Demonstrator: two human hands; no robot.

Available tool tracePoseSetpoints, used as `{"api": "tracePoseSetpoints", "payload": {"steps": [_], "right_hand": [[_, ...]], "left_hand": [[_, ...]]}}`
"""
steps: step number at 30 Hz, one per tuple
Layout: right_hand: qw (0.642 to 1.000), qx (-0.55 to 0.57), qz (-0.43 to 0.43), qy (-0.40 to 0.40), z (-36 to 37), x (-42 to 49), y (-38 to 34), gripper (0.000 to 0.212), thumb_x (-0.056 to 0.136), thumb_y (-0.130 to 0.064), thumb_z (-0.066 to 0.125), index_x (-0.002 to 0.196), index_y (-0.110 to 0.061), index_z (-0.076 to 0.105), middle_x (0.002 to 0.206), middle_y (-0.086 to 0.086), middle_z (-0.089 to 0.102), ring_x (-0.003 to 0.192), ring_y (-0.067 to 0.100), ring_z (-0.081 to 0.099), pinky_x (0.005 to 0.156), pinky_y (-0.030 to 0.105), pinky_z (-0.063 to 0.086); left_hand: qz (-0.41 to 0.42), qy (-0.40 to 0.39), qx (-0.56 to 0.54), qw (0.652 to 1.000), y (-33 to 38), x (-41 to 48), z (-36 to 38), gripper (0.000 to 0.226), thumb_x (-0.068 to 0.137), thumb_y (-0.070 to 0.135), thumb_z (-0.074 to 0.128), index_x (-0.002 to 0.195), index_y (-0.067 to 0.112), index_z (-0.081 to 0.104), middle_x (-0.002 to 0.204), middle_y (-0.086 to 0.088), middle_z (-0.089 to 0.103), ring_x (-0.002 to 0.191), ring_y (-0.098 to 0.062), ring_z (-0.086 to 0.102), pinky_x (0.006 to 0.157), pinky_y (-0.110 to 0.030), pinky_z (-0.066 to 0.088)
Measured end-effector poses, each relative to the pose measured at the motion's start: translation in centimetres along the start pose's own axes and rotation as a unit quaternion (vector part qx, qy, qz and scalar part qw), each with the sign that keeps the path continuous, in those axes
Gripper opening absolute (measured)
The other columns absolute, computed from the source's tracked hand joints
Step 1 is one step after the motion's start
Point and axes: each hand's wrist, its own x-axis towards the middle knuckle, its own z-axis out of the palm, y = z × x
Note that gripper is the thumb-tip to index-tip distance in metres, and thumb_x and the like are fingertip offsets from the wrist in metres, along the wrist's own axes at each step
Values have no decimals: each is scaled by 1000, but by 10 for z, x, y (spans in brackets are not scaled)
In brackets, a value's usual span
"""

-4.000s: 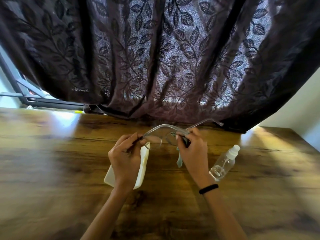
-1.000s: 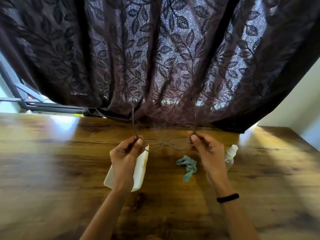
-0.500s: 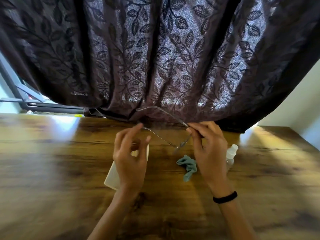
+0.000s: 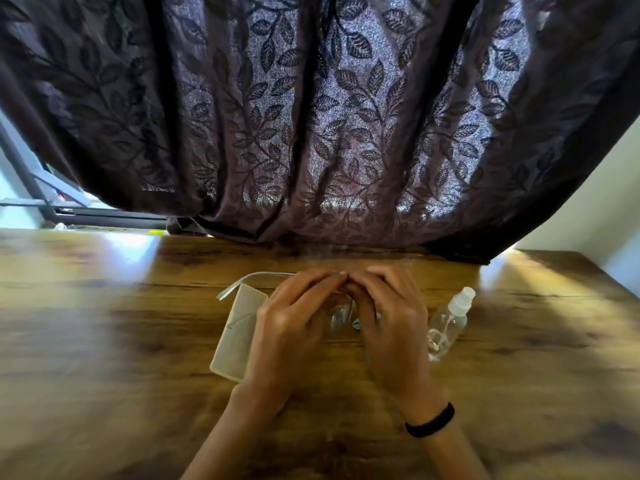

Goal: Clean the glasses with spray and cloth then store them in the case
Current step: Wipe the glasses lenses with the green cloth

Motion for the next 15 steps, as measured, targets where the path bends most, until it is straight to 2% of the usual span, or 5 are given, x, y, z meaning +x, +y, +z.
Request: {"api": "tracePoseSetpoints", "payload": {"steps": [5,10,13,15], "right_hand": [[995,99,17,17,0,-1,-9,21,88,-11,50,97,-3,66,90,4,61,85,9,53,75,14,44],[993,89,57,51,-11,0,4,17,89,-11,55,100,-8,67,95,1,61,85,8,58,76,16,48],[994,37,105,-4,-11,-4,21,13,86,-6,60,96,-5,68,92,4,63,82,17,61,72,31,54],[989,-4,135,-65,-10,-10,31,11,85,-10,62,93,-7,69,90,4,65,78,18,62,68,32,54]], "left_hand": [[10,46,1,999,0,0,-4,23,89,17,56,110,10,63,99,-6,64,92,-10,59,82,-18,49],[11,96,13,995,-5,4,-10,17,79,-1,66,96,-1,69,94,-4,58,89,-1,53,81,-7,41],[-24,115,-4,993,-6,7,-12,16,85,10,59,86,-1,70,88,-6,59,85,0,55,77,-7,44],[-62,127,-44,989,-6,8,-13,13,83,8,58,89,2,68,87,-5,59,81,-1,58,73,-10,48]]}}
